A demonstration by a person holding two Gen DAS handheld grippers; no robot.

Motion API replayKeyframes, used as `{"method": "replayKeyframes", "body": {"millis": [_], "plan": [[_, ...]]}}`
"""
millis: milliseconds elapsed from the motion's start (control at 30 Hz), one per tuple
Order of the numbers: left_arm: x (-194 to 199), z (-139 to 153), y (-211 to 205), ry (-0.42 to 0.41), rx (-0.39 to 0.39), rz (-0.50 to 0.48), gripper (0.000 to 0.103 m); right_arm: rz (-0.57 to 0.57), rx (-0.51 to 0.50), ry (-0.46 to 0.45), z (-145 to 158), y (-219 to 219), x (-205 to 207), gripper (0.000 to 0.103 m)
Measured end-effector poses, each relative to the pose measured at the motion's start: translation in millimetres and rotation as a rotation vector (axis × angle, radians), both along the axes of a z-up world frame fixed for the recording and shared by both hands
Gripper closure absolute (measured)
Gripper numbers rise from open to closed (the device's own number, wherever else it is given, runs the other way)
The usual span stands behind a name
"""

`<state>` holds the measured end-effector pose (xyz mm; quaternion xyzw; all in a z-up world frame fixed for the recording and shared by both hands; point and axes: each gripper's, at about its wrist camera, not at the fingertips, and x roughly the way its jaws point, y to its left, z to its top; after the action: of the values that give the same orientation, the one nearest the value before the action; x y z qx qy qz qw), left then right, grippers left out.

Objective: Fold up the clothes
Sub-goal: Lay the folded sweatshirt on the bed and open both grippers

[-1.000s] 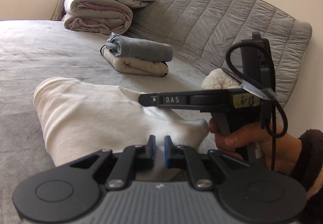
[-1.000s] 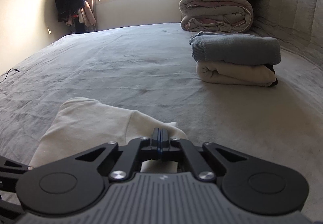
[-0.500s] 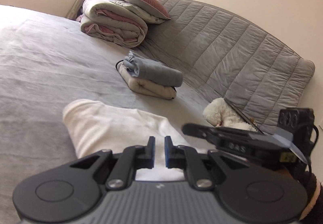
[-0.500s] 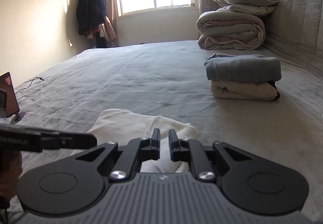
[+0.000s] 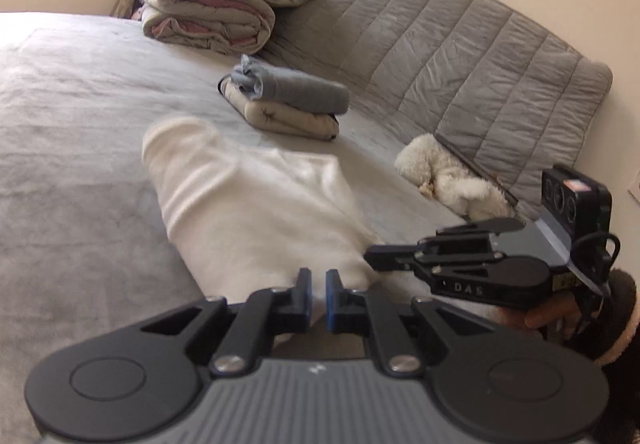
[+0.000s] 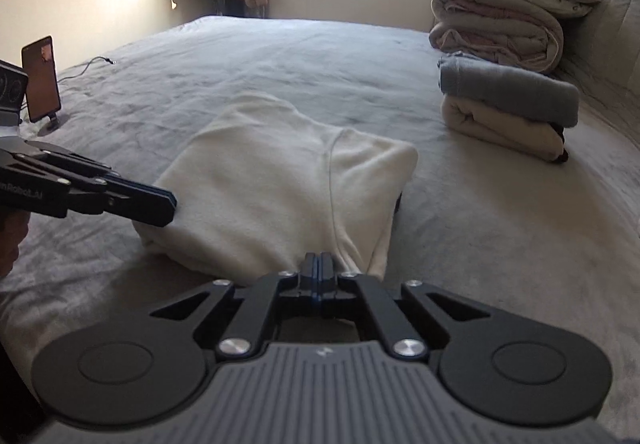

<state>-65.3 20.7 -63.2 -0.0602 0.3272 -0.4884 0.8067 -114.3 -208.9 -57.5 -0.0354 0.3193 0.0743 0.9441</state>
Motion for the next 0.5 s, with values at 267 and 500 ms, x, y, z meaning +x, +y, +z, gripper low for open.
{"method": "replayKeyframes", "body": {"millis": [267, 500], "plan": [[-14, -4, -4, -0.036, 0.1, -0.043, 0.097, -0.018, 0.006, -0.033, 2, 4, -7, 0.103], [-16, 7, 13, -0.055, 0.091, -0.013, 0.093, -0.025, 0.158, -0.022, 18, -11, -12, 0.081]]}}
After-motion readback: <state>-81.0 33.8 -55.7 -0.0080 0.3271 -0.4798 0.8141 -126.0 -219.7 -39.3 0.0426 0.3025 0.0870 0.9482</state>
